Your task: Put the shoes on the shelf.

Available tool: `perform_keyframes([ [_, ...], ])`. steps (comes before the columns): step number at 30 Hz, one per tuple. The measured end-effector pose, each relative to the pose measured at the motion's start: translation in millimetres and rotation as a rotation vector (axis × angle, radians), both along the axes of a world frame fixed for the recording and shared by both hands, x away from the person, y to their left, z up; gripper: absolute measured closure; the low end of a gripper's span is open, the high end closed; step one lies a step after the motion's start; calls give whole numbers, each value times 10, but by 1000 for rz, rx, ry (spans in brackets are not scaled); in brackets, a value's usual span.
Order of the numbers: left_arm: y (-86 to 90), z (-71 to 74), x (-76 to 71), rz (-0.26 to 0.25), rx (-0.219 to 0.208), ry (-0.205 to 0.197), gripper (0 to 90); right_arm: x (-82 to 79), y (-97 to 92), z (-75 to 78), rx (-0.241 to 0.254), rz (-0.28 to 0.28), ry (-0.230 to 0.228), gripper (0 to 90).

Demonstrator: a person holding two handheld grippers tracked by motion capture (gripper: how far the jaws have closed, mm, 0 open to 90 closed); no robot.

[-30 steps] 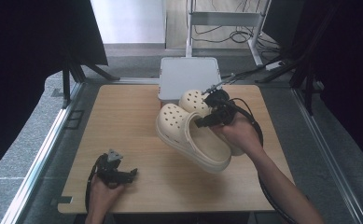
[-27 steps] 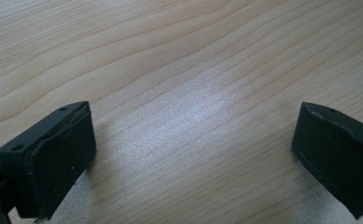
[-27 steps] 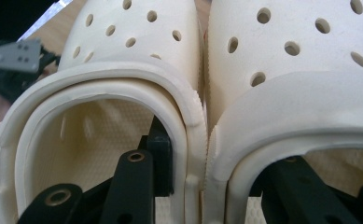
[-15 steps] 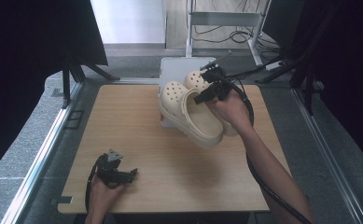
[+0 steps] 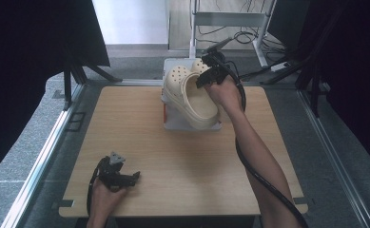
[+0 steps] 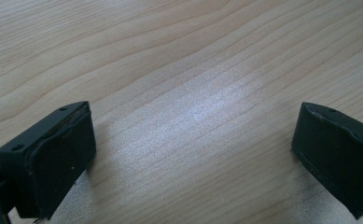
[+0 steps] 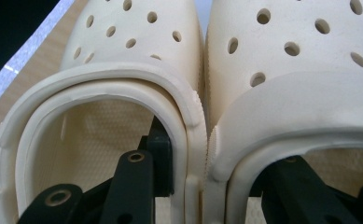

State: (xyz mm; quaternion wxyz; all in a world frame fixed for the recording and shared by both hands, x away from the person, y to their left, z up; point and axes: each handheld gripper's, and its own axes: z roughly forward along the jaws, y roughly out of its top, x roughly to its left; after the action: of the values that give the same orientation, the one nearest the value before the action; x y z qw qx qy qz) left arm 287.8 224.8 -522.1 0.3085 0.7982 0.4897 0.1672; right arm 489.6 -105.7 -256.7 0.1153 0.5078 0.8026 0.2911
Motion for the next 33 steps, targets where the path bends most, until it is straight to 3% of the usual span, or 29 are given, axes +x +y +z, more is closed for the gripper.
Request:
perform_keyframes([
  [11,2,2,0,-2,0,3,0,363,39,20,36,-107,-10,656],
  [23,3,4,1,-4,-2,5,0,757,151,21,58,-184,-19,655],
  [27,4,4,1,-4,-2,6,0,880,162,-31,82,-210,-17,654],
  [33,-2,3,6,-6,0,4,0,1038,215,-142,57,-227,-26,653],
])
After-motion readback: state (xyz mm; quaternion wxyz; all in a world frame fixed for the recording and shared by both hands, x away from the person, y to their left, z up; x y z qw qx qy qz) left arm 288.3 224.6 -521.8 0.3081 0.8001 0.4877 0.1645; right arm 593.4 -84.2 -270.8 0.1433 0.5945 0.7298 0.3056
